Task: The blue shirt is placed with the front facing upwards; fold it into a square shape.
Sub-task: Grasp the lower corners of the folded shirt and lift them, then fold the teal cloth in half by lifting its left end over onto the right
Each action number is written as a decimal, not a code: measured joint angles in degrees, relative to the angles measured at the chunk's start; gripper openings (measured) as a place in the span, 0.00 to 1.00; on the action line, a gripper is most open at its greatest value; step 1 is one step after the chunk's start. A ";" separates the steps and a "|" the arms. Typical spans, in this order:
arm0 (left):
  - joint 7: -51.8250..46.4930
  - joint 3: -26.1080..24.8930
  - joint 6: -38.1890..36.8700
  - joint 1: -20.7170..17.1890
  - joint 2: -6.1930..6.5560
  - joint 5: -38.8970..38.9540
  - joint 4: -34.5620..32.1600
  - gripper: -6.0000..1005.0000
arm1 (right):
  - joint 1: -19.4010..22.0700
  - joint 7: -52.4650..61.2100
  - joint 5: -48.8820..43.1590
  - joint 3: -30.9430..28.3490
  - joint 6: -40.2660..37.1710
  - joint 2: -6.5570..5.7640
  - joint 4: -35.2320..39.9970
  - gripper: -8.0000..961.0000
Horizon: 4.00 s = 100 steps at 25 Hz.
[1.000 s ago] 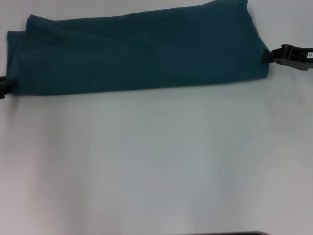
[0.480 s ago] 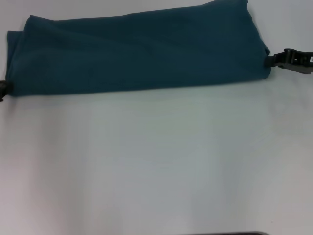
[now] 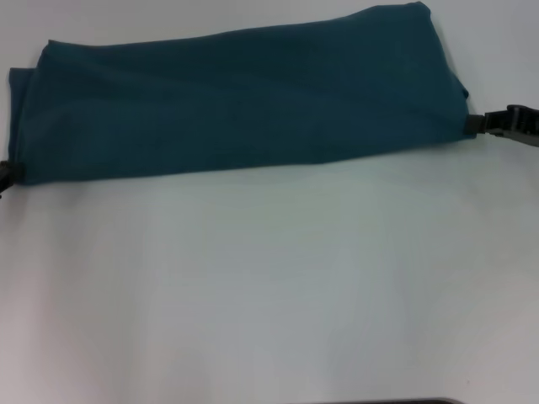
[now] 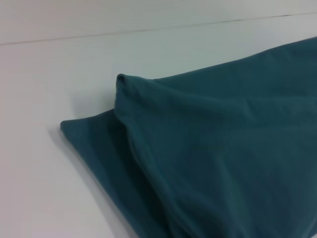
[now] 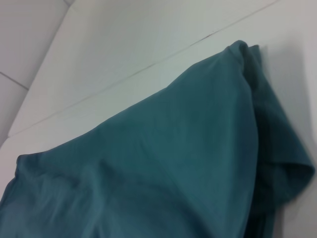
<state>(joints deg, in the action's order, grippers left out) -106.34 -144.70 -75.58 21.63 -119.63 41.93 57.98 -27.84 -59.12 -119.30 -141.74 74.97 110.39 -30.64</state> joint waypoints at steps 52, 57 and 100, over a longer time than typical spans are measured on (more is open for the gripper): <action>6.19 -10.93 -15.53 -3.80 2.84 -0.09 2.05 0.19 | 9.65 -4.49 0.33 -7.56 17.32 -0.61 -4.38 0.36; 6.31 -12.73 -15.11 -2.22 2.56 1.96 3.20 0.39 | 7.03 -2.88 0.19 -9.18 16.66 -1.83 -4.73 0.49; 6.75 -12.35 -12.49 2.18 0.49 4.93 2.22 0.74 | -2.45 10.86 -16.15 -4.82 5.14 1.08 -4.51 0.76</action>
<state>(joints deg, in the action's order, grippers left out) -99.59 -157.05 -88.07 23.80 -119.13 46.86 60.20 -30.29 -48.26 -135.44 -146.57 80.10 111.46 -35.15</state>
